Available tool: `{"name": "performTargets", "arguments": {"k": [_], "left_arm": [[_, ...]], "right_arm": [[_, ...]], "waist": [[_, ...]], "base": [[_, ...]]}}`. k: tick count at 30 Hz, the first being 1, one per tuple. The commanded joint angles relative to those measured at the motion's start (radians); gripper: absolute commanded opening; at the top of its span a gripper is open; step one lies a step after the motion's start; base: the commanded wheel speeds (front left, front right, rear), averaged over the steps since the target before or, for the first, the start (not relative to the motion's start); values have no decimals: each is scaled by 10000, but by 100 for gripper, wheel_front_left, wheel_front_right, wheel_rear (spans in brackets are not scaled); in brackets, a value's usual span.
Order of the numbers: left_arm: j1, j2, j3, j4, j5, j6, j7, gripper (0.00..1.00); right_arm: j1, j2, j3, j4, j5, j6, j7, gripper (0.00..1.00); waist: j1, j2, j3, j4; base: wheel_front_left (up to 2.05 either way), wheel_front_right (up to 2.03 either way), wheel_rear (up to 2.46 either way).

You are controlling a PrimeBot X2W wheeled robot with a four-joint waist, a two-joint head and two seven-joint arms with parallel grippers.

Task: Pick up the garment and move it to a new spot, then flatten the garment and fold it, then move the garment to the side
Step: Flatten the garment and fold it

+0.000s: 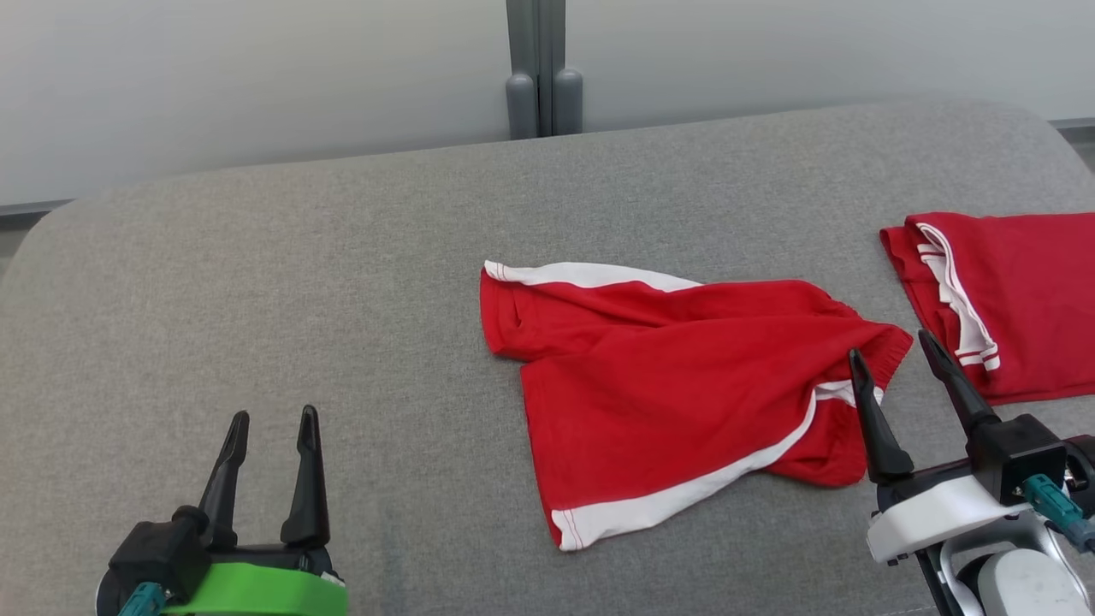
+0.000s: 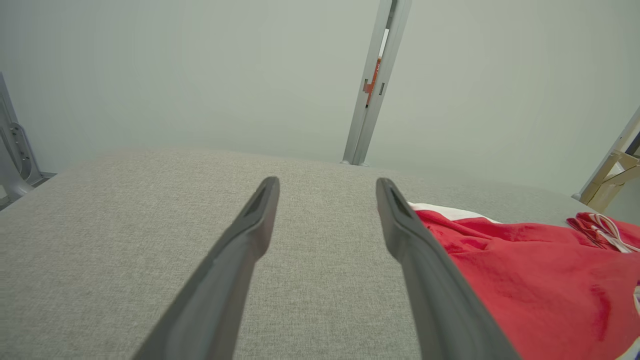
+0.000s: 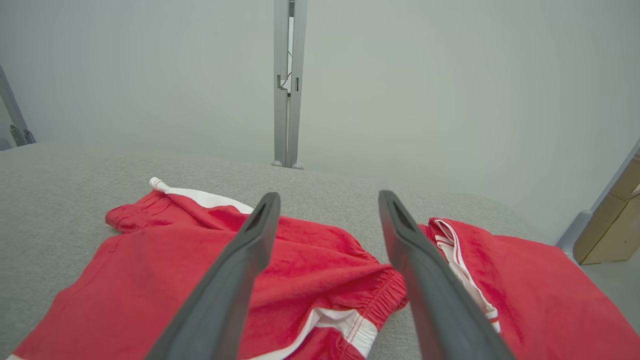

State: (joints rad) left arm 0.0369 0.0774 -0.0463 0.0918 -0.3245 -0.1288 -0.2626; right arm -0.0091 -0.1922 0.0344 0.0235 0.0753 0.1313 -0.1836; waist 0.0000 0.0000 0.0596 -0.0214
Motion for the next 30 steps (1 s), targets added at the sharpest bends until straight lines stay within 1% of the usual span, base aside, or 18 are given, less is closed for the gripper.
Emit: {"name": "performTargets", "arguments": {"k": [1, 7, 16, 30], "left_arm": [[201, -8, 68, -5, 32, -12, -23, 100], [532, -43, 203, 3, 70, -13, -23, 100], [872, -64, 277, 163, 129, -15, -23, 100], [891, -50, 384, 121, 239, -15, -23, 100]], "right_arm": [[93, -52, 69, 87, -31, -13, -151, 100], [188, -5, 98, 234, 63, -13, -349, 100], [239, 36, 121, 257, 248, -13, 21, 100], [167, 185, 122, 343, 598, -13, 202, 100]], "waist": [[0, 0, -289, -68], [0, 0, -634, -153], [0, 0, -921, -179], [0, 0, -894, -92]], "base": [[0, 0, 0], [0, 0, 0], [0, 0, 0], [0, 0, 0]]}}
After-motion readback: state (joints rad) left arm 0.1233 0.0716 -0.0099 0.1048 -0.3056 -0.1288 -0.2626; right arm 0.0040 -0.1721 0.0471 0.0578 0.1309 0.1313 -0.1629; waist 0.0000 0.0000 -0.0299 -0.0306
